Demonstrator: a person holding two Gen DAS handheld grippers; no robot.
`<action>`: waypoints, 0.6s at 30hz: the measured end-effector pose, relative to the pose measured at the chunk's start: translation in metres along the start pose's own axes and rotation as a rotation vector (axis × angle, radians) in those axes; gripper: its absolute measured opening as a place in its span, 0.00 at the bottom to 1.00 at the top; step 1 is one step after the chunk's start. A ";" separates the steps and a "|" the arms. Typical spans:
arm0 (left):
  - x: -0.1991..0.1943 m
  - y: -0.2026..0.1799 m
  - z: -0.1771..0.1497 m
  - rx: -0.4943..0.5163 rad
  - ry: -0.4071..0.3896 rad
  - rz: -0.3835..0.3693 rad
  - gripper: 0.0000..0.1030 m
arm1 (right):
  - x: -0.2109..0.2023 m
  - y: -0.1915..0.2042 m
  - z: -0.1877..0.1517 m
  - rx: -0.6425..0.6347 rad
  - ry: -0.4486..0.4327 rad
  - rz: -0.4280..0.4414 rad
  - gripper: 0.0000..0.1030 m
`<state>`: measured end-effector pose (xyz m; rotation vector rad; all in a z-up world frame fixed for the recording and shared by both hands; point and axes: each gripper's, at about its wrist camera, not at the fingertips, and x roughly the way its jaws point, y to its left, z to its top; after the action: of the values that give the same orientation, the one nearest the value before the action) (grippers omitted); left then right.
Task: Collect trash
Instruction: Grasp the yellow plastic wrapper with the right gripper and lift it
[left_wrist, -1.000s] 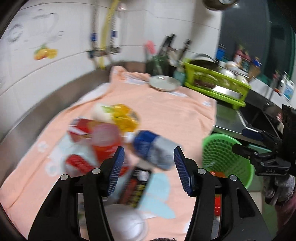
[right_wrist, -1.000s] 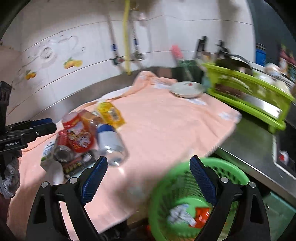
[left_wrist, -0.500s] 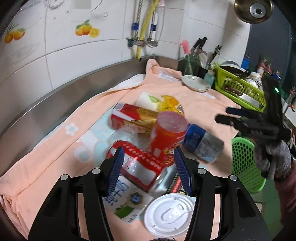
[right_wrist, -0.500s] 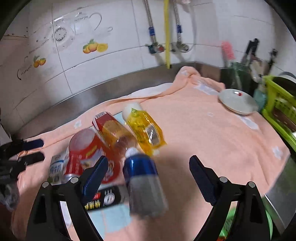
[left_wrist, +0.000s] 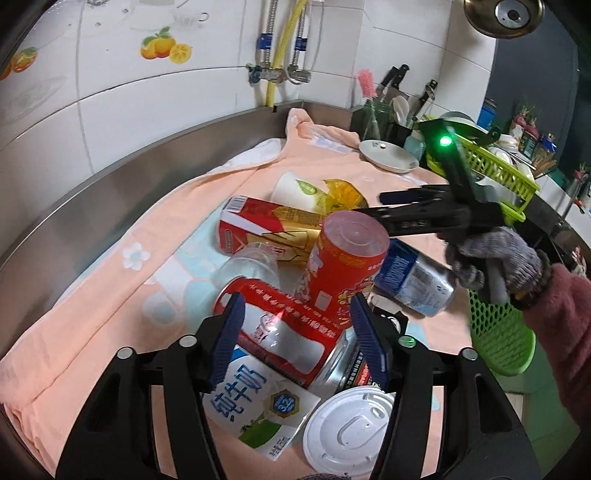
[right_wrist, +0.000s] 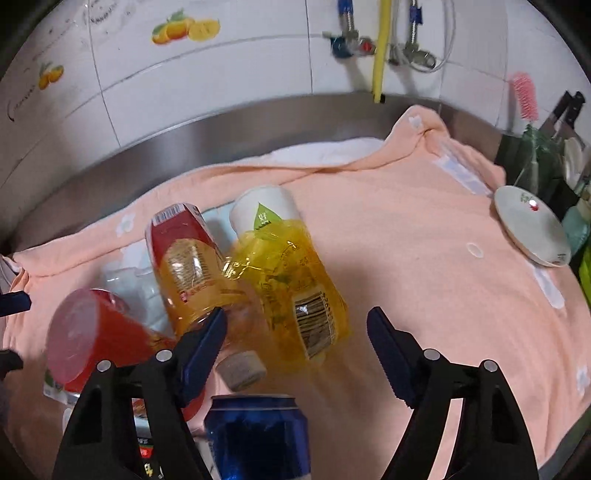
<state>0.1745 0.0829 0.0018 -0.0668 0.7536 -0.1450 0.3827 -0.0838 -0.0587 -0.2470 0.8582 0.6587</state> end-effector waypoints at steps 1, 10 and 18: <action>0.002 -0.002 0.001 0.007 0.000 0.000 0.60 | 0.003 -0.002 0.002 -0.001 0.004 0.010 0.72; 0.019 -0.018 0.010 0.048 0.024 -0.028 0.61 | 0.015 -0.005 0.008 -0.040 0.055 0.034 0.72; 0.030 -0.028 0.015 0.076 0.044 -0.034 0.61 | 0.024 -0.004 0.012 -0.089 0.099 0.010 0.63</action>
<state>0.2037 0.0505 -0.0047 -0.0046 0.7900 -0.2080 0.4042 -0.0705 -0.0694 -0.3581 0.9265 0.6996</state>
